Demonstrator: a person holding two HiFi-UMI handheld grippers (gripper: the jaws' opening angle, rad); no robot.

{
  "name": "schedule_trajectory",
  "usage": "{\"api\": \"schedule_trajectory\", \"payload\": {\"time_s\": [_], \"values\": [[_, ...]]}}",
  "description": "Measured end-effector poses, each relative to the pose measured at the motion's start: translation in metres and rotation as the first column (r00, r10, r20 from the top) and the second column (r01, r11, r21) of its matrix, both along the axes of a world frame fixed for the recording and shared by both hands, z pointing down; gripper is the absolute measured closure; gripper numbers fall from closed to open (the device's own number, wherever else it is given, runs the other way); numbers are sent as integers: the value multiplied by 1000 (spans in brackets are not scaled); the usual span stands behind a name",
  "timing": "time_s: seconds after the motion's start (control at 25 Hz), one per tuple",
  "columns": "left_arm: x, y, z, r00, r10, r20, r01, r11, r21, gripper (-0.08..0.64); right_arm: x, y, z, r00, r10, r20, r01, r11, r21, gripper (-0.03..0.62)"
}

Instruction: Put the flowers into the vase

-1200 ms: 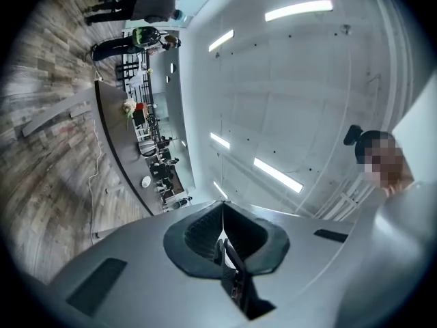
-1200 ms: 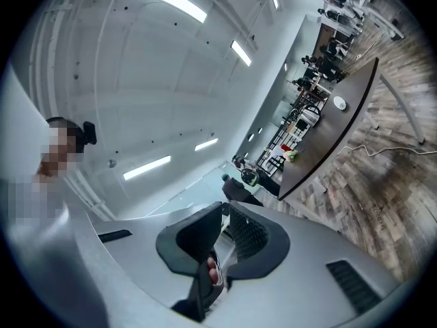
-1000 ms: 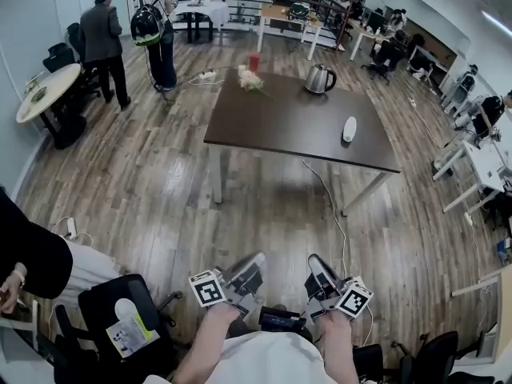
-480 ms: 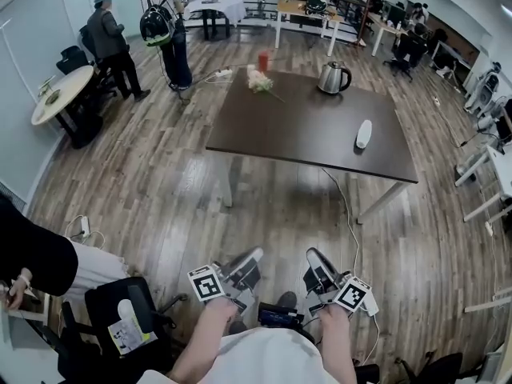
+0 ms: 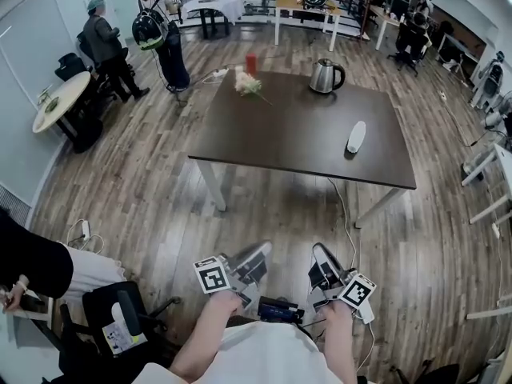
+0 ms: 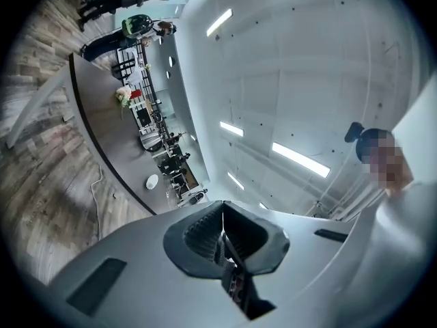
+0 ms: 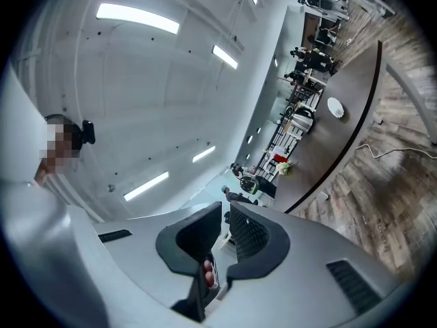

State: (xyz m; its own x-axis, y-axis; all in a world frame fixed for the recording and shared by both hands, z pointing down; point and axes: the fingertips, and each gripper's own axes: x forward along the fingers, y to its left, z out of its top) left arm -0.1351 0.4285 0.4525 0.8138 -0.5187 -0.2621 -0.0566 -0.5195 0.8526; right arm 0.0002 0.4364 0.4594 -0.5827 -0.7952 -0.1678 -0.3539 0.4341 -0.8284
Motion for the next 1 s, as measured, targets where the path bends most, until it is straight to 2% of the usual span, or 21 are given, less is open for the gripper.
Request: {"api": "schedule_trajectory", "payload": {"time_s": [0.2, 0.52, 0.8, 1.0], "values": [[26, -14, -2, 1000, 4, 17, -4, 1000, 11, 552, 33, -15, -2, 1000, 14, -10, -14, 1000, 25, 568], [59, -47, 3, 999, 46, 21, -46, 999, 3, 552, 53, -41, 0, 1000, 22, -4, -22, 1000, 18, 568], [86, -107, 10, 994, 108, -32, -108, 994, -1, 552, 70, -91, 1, 996, 65, -56, -65, 998, 7, 568], [87, -164, 1, 990, 126, -58, -125, 992, 20, 552, 69, -144, -6, 993, 83, -81, -83, 997, 1, 568]]}}
